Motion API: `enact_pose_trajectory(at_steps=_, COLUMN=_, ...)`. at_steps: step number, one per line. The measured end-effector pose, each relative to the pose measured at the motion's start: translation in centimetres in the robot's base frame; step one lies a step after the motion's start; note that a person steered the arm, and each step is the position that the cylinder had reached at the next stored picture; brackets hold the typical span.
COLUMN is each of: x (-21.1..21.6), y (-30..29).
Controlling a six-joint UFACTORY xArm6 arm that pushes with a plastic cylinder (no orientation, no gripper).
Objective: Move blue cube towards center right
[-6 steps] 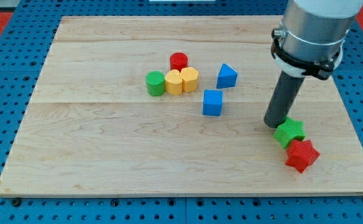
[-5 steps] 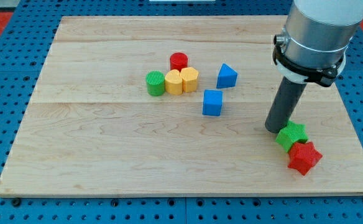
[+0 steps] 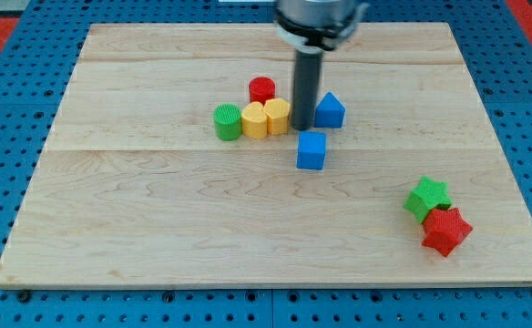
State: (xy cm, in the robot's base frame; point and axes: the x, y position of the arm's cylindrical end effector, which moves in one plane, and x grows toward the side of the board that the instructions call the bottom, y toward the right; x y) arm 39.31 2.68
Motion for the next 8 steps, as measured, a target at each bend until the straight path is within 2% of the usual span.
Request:
enact_pose_trajectory(at_steps=1, x=0.2, y=-4.9)
enact_pose_trajectory(at_steps=2, x=2.1, y=-6.5)
enact_pose_trajectory(at_steps=4, x=8.7, y=-2.3)
enact_pose_trajectory(at_steps=5, x=7.7, y=0.4)
enact_pose_trajectory(at_steps=6, x=4.4, y=-1.6)
enact_pose_trajectory(at_steps=7, x=4.5, y=1.1)
enact_pose_trajectory(at_steps=8, x=7.1, y=7.4)
